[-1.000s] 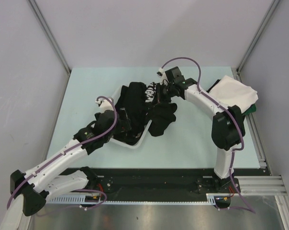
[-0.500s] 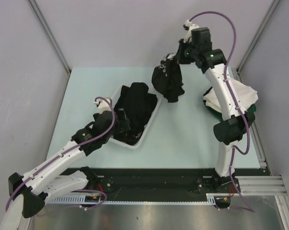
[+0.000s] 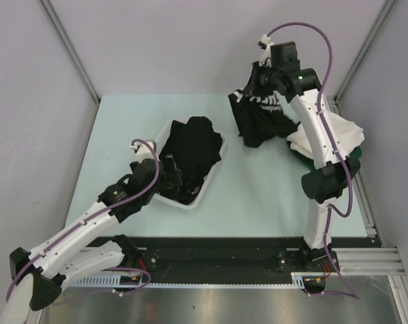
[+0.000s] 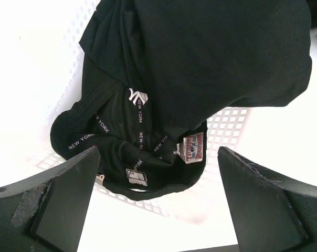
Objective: Fold and stack the t-shirts
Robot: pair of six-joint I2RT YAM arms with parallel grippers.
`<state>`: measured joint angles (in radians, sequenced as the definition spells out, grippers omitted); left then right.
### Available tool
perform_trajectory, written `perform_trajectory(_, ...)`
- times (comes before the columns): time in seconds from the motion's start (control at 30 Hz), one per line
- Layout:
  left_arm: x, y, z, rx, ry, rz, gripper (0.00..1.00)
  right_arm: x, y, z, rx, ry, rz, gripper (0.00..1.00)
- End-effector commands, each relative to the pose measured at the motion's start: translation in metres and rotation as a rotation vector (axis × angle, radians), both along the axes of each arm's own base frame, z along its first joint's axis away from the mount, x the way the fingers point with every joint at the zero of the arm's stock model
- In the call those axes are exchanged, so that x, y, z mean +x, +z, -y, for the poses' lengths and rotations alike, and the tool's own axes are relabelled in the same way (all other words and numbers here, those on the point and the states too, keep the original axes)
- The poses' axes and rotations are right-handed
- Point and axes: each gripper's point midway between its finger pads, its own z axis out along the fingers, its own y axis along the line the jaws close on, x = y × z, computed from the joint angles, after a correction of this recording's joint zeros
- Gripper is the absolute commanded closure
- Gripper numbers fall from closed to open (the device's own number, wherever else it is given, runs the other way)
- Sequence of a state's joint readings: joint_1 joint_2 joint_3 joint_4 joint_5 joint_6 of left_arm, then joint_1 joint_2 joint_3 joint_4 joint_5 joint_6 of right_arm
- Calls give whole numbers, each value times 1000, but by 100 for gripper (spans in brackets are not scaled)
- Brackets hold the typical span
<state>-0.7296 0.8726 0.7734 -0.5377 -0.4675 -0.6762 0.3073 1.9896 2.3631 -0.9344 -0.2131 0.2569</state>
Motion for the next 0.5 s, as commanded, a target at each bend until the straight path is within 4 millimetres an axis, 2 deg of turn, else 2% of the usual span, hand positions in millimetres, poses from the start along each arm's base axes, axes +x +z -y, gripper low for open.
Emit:
perform_trajectory(0.0,6,4,7,-28,-6,13,0,-80,44,-57,96,228,-21,100)
perform_trajectory(0.1,8,7,10,-22,-20,15,1,-104,53,-56,81,233,-31,100)
perform_trajectory(0.17,9,7,12,-19,-24,14,1,-109,64,-45,76,200,1,100)
perform_trajectory(0.2,9,7,13,-22,-28,13,0,-114,84,-35,83,178,60,100)
perform_trajectory(0.27,9,6,15,-28,-37,13,0,-107,98,-11,65,96,125,100)
perform_trajectory(0.3,10,6,16,-29,-40,13,1,-111,118,-1,86,72,185,100)
perform_trajectory(0.33,9,5,17,-31,-48,11,0,-106,126,14,104,38,203,100)
perform_trajectory(0.43,10,4,20,-30,-56,6,1,-113,151,29,127,6,279,100)
perform_trajectory(0.47,10,4,21,-32,-62,4,1,-110,148,32,107,-12,286,100)
